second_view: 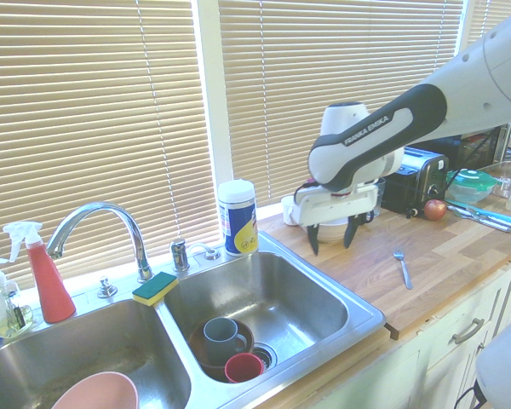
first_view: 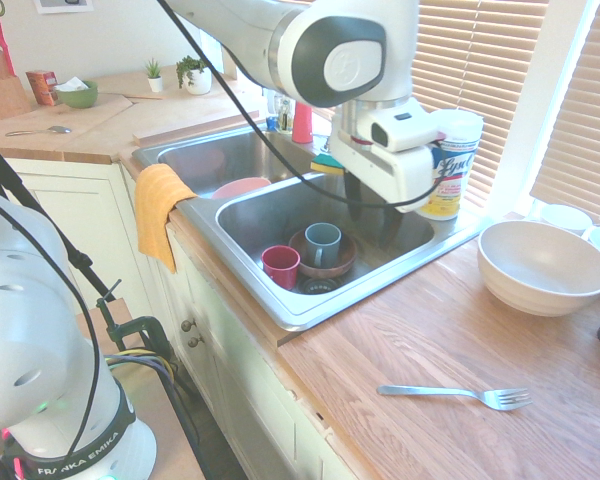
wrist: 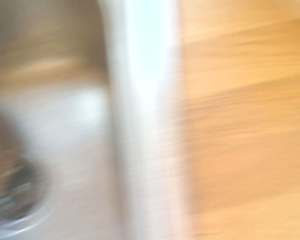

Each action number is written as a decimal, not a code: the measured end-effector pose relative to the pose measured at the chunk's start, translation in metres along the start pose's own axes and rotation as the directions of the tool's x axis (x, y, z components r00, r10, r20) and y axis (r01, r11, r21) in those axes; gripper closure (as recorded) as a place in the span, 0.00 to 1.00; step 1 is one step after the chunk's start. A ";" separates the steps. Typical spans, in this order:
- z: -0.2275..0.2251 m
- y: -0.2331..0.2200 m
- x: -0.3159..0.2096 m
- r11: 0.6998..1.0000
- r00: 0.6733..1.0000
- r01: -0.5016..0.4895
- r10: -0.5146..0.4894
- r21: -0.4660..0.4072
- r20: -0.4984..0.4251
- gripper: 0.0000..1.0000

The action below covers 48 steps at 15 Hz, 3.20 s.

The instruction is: Put the fork into the sink

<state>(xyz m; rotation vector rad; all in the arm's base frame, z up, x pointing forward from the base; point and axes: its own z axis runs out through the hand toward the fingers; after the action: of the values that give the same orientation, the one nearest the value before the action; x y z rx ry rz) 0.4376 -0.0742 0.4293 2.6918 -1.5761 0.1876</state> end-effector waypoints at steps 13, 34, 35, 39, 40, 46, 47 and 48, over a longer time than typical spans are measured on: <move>0.085 0.144 0.140 0.926 0.924 -0.367 0.374 -0.087 0.079 1.00; 0.118 0.142 0.124 0.949 0.948 -0.313 0.314 -0.030 0.056 1.00; 0.117 0.141 0.124 0.951 0.950 -0.307 0.308 -0.027 0.053 1.00; 0.118 0.145 0.126 0.956 0.954 -0.293 0.294 -0.022 0.054 1.00; 0.118 0.146 0.127 0.956 0.955 -0.292 0.292 -0.020 0.055 1.00; 0.087 0.136 0.138 0.957 0.957 -0.287 0.286 0.042 0.042 1.00; 0.065 0.131 0.142 0.956 0.958 -0.287 0.285 0.067 0.039 1.00; 0.039 0.125 0.144 0.955 0.960 -0.281 0.279 0.095 0.034 1.00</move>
<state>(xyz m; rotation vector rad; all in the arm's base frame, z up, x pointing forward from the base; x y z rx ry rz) 0.4026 -0.2632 0.4006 2.5325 -2.0021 0.2482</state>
